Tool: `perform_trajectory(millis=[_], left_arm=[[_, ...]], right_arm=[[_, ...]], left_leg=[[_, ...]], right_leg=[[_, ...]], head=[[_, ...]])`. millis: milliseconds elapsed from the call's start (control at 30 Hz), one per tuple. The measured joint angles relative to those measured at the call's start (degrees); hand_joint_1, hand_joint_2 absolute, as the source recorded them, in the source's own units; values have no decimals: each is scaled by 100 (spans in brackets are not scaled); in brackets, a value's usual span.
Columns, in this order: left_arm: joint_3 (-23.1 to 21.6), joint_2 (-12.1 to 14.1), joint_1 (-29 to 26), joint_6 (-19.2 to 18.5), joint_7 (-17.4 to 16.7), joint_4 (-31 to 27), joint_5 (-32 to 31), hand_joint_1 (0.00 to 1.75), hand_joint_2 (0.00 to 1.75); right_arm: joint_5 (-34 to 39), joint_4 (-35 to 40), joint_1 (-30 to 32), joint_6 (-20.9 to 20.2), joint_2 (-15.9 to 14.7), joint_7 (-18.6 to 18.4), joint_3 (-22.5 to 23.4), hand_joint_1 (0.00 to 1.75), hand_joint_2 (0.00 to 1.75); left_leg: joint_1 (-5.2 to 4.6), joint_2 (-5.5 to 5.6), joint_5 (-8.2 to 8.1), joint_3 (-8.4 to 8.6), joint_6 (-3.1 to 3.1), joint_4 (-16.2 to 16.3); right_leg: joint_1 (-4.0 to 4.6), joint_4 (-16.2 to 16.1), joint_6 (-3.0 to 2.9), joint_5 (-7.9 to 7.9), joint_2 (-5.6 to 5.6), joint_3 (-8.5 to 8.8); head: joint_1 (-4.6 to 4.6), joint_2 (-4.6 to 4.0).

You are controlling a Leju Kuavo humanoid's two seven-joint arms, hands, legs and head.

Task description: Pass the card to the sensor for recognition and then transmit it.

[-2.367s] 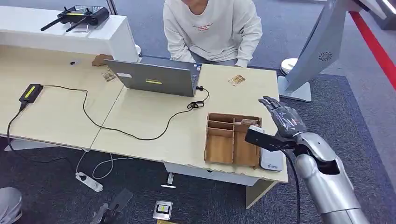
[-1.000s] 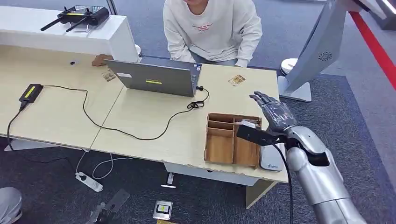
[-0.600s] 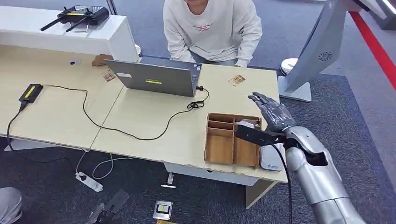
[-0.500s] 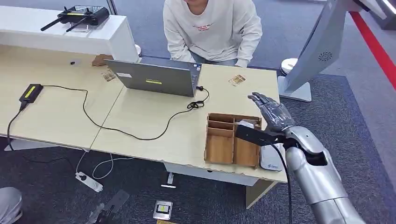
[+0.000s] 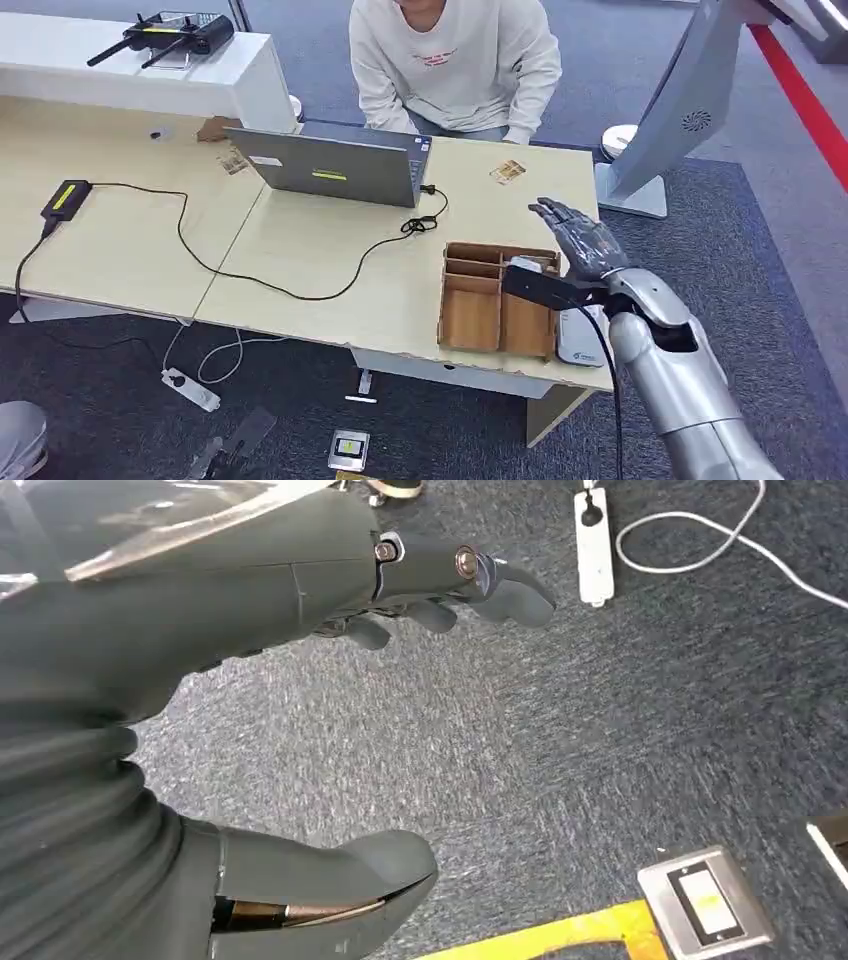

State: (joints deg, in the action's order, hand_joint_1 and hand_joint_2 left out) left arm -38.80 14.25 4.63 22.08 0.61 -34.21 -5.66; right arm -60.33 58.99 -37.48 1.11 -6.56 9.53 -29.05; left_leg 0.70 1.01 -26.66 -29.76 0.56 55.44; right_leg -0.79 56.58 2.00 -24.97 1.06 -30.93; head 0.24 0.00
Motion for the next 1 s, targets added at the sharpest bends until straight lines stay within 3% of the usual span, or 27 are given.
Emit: perform_trajectory(millis=[233,467,1000], left_arm=[[7,0,-52,17,-87,-4,35,0,175],[7,-101,-64,324,-398,-28,-114,0,175],[61,-212,-65,343,-380,-44,-166,0,175]], right_arm=[[9,-131,-24,-33,22,0,-11,0,175],[46,-138,-34,-173,15,2,-15,0,175],[52,-363,-213,-205,55,50,-68,0,175]], left_leg=[[0,0,0,0,0,0],[0,-1,0,1,0,1],[0,0,0,0,0,0]], right_leg=[[0,0,0,0,0,0],[0,-1,0,0,0,-1],[0,0,0,0,0,0]], head=[[0,0],[2,0],[0,0]])
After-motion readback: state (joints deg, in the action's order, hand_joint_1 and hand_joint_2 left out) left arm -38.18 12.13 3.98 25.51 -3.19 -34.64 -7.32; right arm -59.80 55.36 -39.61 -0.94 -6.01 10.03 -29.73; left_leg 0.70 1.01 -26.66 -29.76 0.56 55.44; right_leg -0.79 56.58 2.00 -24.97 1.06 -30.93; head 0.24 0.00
